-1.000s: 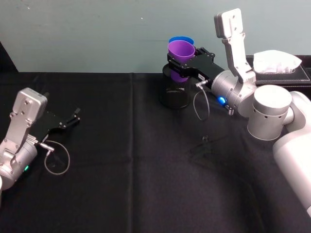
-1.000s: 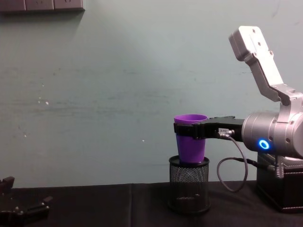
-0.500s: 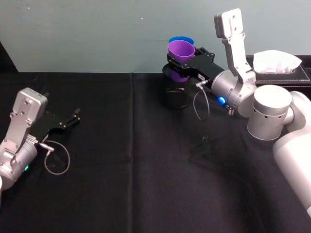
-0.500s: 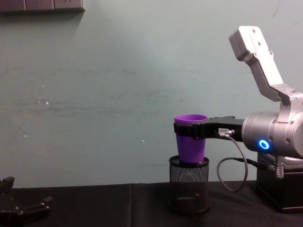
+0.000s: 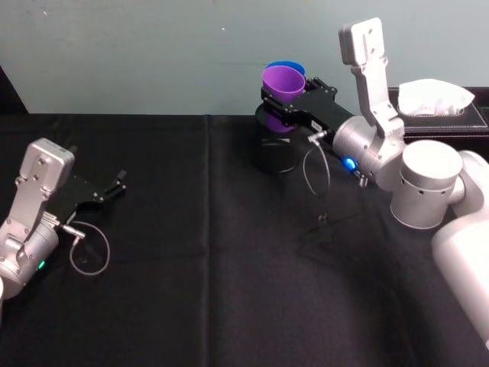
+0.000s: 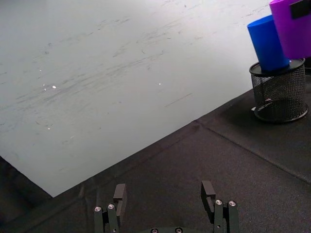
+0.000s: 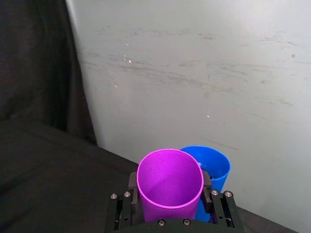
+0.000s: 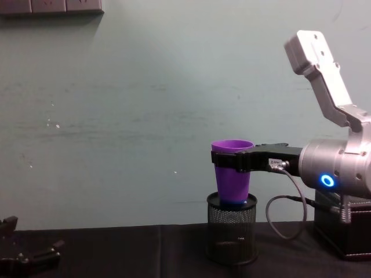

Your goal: Pick up one cup with a gripper and tap it against the other cup.

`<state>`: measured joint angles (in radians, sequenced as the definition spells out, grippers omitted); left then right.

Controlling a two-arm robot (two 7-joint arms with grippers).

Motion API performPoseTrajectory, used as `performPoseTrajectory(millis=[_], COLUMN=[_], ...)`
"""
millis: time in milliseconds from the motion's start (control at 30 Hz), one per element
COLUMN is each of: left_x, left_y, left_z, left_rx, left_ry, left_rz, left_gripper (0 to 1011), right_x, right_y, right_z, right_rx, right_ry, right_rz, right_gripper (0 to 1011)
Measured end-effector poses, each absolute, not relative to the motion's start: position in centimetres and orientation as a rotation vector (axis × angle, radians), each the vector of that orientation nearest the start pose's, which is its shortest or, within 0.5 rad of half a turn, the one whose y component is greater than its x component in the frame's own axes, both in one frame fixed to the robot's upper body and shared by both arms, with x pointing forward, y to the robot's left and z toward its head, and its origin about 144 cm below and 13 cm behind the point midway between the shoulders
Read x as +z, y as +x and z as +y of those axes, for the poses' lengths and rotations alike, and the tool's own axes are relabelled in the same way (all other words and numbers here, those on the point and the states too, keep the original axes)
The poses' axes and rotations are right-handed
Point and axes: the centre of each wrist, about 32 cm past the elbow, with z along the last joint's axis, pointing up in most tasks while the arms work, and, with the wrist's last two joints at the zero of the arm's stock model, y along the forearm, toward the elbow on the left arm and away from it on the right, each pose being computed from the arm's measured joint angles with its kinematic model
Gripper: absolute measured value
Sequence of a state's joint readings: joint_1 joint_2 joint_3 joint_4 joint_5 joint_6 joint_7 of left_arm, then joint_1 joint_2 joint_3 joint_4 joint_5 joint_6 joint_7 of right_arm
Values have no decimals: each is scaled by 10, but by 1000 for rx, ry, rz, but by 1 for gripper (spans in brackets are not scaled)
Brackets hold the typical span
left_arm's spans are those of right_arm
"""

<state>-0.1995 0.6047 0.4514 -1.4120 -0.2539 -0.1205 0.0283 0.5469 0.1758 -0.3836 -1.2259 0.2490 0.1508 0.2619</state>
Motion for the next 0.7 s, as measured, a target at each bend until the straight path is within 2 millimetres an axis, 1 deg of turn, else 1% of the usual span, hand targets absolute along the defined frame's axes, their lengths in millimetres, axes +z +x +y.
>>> performPoseTrajectory(millis=[167, 267, 367, 433, 467, 600, 667, 700], left_x=[1140, 1140, 1140, 1140, 1140, 1140, 1140, 1140], left_y=[489, 489, 489, 489, 489, 489, 489, 489], left_z=[310, 310, 310, 310, 310, 310, 310, 310], left_rx=[1248, 1248, 1248, 1248, 1248, 1248, 1248, 1248], left_ry=[304, 304, 304, 304, 305, 305, 304, 304], left_rz=[-285, -285, -285, -285, -285, -285, -285, -285], left_gripper=[1005, 1005, 1005, 1005, 1005, 1005, 1005, 1005], right_x=[1227, 1226, 1225, 1223, 1220, 1216, 1209, 1207], right_y=[578, 561, 550, 538, 530, 515, 500, 496], right_z=[-189, -195, -198, -202, -205, -211, -217, -218], right_rx=[-1011, -999, -993, -990, -988, -981, -966, -962], right_ry=[-81, -72, -68, -71, -74, -79, -93, -99], right_rz=[-44, -45, -47, -56, -62, -69, -85, -92], right_gripper=[734, 734, 734, 734, 734, 734, 734, 734])
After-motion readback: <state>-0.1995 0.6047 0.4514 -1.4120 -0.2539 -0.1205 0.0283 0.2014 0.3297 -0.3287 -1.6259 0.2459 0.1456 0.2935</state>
